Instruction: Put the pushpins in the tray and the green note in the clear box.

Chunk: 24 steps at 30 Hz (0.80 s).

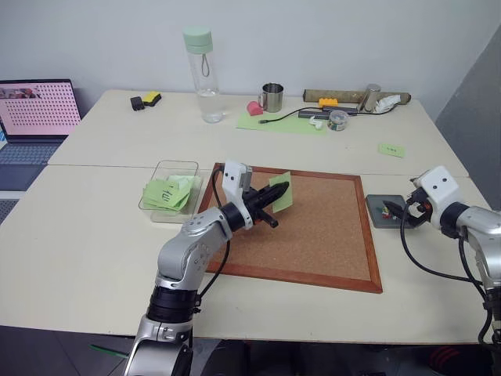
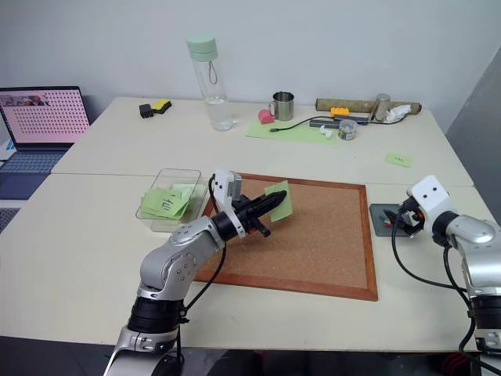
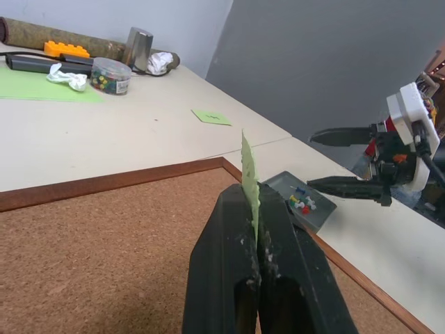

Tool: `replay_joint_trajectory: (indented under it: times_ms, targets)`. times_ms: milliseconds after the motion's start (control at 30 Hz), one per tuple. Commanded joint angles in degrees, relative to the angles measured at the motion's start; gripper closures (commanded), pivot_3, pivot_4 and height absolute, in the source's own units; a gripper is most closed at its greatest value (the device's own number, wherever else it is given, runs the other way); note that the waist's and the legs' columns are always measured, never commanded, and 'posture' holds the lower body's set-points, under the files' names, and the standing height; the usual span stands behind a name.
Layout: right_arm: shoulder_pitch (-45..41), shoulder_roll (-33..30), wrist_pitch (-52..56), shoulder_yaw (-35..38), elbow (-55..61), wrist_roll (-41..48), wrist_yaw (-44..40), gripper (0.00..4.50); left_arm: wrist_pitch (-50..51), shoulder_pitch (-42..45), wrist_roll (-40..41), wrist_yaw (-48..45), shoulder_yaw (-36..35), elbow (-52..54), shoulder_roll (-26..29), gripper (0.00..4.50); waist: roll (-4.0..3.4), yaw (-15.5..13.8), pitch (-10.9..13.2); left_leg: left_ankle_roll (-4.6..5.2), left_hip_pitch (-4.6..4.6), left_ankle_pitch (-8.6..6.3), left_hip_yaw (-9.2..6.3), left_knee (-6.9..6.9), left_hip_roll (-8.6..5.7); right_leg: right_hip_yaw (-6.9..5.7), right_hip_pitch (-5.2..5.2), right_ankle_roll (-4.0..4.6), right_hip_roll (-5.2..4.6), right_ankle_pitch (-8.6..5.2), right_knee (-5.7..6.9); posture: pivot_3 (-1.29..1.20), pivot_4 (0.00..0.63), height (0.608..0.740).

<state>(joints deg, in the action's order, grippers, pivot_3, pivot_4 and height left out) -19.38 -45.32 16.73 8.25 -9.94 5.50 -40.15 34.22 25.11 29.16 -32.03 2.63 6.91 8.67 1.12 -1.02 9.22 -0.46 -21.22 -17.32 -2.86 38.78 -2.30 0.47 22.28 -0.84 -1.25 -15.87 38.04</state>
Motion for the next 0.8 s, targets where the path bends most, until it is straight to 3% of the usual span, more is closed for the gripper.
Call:
replay_joint_trajectory:
  times_ms: [33,300,467,600,800]
  targets:
    - [-1.6,-2.0,1.8,3.1,0.7,2.8,-2.0,0.02,-1.0,1.0,1.0,0.0,-1.1,3.3,0.2,4.5,0.0,0.0,0.0,0.0,0.0,0.0,0.0,0.0,0.0,0.0,0.0,0.0,0.0,0.0,0.0,0.0,0.15,0.74]
    - [2.0,-6.2,-2.5,3.1,8.4,8.1,-14.2,0.02,2.2,0.4,2.5,1.4,-5.1,9.4,4.6,4.5,-0.02,0.2,0.0,0.02,0.01,-0.01,0.0,-0.01,0.02,0.0,0.0,0.0,0.01,0.0,0.01,0.0,0.15,0.74]
    - [1.7,-7.1,3.6,3.4,20.3,18.2,-21.2,0.02,4.6,-1.6,3.0,3.6,-10.4,13.6,10.5,4.5,-0.06,0.8,0.0,0.17,0.02,-0.1,-0.02,-0.02,0.03,-0.01,0.0,-0.01,0.02,0.0,0.02,0.0,0.15,0.74]
    - [-2.3,-6.9,11.4,2.3,26.6,25.2,-22.0,0.02,4.4,-3.1,0.4,7.5,-16.0,13.0,15.4,4.5,-0.07,1.0,0.1,0.19,0.03,-0.11,-0.07,-0.02,0.04,-0.03,0.0,0.0,0.02,0.0,0.01,0.0,0.15,0.74]
    - [-7.2,-5.2,15.4,-0.6,28.3,28.0,-21.7,0.02,2.5,-1.7,-6.8,14.9,-19.2,6.9,19.4,4.5,-0.03,0.3,0.1,0.21,0.0,-0.12,-0.14,0.0,0.02,-0.09,-0.02,0.0,-0.01,0.0,-0.06,0.0,0.15,0.74]
